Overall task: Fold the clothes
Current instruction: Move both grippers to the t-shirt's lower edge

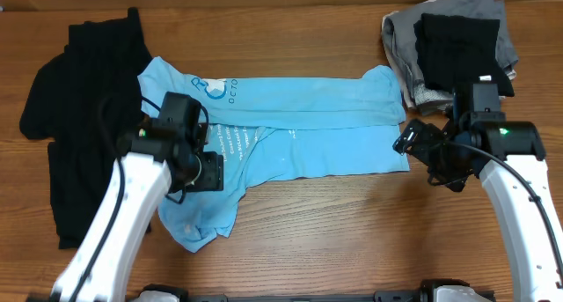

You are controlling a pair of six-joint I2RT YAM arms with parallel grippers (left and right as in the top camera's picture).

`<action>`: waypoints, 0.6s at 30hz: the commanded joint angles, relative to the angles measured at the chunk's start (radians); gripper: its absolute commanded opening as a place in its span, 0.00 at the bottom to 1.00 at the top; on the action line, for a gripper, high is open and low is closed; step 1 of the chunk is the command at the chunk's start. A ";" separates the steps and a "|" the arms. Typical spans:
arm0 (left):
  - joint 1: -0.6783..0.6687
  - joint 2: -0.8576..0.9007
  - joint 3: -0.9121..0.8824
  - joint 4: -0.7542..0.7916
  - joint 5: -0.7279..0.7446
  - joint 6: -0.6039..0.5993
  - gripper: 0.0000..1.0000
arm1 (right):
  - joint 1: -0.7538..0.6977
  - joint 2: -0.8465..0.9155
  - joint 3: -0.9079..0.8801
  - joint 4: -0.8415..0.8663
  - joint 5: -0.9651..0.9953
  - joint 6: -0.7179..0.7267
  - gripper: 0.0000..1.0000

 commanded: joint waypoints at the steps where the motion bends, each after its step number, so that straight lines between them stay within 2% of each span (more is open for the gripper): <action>1: -0.037 -0.102 -0.003 -0.021 -0.101 -0.118 0.73 | 0.003 -0.005 -0.060 0.029 -0.023 -0.024 1.00; 7: -0.040 -0.150 -0.015 -0.083 -0.097 -0.151 0.76 | 0.003 -0.008 -0.167 0.109 -0.091 -0.053 1.00; 18: -0.040 -0.154 -0.203 -0.045 -0.037 -0.224 0.75 | 0.003 -0.033 -0.183 0.098 -0.090 -0.093 1.00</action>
